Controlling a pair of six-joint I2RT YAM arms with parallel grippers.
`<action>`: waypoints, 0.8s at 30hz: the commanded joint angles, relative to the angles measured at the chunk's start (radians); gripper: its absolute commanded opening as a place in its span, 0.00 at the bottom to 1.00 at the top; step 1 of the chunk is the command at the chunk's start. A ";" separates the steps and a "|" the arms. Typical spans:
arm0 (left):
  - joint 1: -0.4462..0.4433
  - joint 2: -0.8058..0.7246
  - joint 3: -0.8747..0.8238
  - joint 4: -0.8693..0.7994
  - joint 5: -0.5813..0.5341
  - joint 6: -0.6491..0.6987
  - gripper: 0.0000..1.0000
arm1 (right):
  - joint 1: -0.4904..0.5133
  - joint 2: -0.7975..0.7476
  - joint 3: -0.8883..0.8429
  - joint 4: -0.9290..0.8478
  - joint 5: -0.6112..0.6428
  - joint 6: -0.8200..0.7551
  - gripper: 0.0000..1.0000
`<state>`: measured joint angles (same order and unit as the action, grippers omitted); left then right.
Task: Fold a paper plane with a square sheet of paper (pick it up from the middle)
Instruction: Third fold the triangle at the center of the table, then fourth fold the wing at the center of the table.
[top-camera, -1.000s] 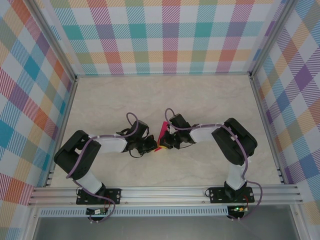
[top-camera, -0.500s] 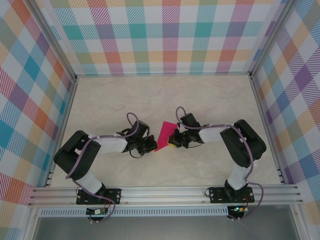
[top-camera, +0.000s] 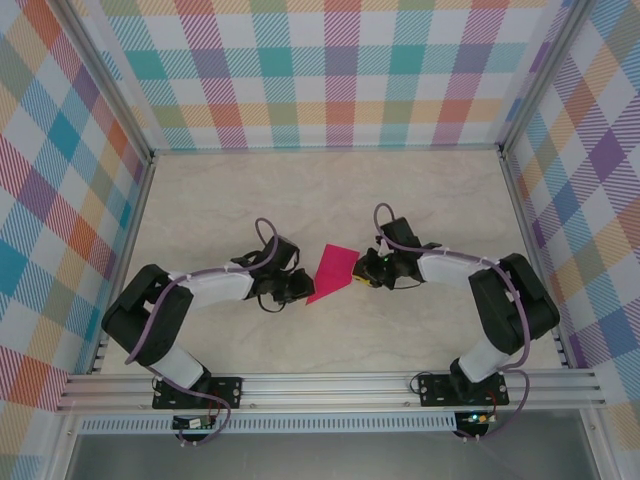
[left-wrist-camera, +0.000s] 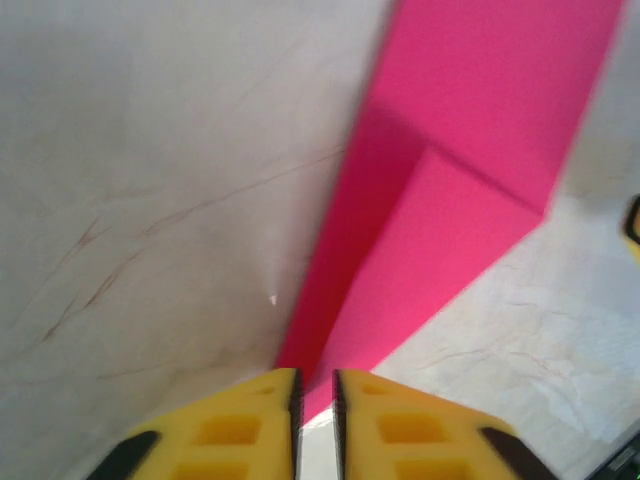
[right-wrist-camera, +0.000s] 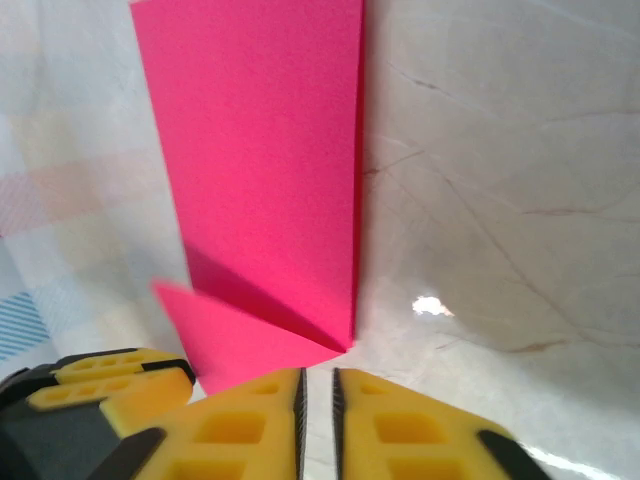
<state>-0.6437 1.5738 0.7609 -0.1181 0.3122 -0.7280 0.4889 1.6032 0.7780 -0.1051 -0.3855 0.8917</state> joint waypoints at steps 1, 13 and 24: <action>-0.006 -0.039 0.064 -0.021 -0.040 0.038 0.30 | 0.005 -0.018 -0.019 -0.011 -0.052 0.056 0.35; -0.008 0.060 0.119 0.012 -0.095 0.014 0.38 | 0.016 0.086 0.002 0.100 -0.148 0.147 0.52; -0.008 0.064 0.096 -0.004 -0.121 0.010 0.37 | 0.032 0.129 0.015 0.189 -0.202 0.100 0.42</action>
<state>-0.6456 1.6279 0.8520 -0.1032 0.2138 -0.7143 0.5137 1.7164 0.7689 0.0452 -0.5507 1.0187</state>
